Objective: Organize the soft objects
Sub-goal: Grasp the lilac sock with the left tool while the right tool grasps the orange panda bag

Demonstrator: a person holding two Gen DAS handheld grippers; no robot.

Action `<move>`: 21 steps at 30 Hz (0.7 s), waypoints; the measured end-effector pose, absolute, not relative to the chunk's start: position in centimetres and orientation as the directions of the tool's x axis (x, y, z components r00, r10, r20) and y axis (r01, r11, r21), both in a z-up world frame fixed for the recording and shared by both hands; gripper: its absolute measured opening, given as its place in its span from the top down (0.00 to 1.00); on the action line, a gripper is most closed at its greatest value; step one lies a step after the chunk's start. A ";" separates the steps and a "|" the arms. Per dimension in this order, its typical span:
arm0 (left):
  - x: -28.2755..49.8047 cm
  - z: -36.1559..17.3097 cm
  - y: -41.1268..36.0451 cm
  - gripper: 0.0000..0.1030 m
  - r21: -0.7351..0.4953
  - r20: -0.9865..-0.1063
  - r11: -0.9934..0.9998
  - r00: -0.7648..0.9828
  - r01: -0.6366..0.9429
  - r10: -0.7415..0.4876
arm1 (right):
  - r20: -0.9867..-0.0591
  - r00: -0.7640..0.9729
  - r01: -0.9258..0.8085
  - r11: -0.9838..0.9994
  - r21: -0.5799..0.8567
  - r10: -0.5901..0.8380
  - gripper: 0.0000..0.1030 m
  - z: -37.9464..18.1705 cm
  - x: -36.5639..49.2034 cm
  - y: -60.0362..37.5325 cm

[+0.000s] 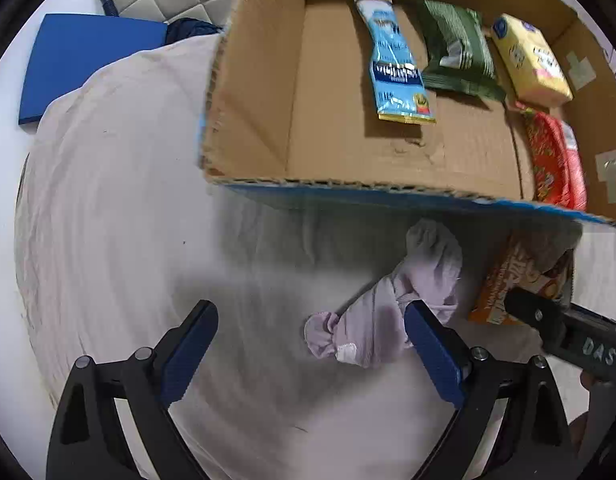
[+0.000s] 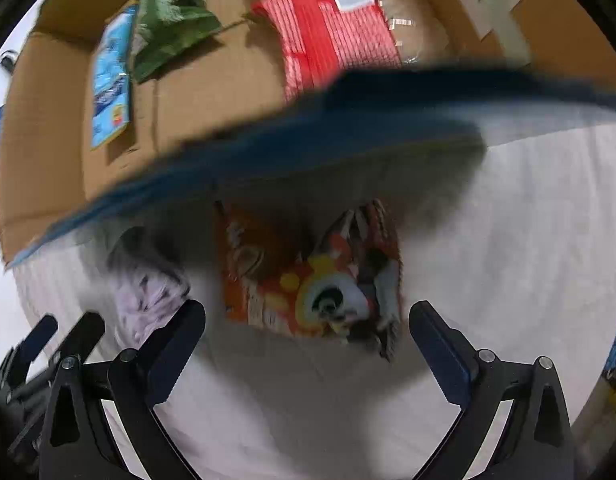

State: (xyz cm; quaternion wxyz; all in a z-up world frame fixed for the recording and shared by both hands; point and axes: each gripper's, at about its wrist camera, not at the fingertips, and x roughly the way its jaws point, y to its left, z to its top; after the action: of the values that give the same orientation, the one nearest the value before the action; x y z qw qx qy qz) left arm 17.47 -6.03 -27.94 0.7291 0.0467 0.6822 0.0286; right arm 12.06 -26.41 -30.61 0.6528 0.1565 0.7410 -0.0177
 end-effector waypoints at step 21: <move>19.1 -32.9 -14.4 0.07 0.083 -0.996 0.964 -0.011 0.251 0.088 | -0.982 -0.155 0.158 0.984 0.085 0.110 0.47 -30.9 8.4 -27.3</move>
State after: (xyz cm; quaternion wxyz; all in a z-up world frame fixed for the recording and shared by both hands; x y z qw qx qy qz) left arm 19.05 -14.39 -32.89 0.6931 0.1197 0.7084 -0.0586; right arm 8.42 -27.35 -30.88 0.6442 0.0880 0.7596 -0.0186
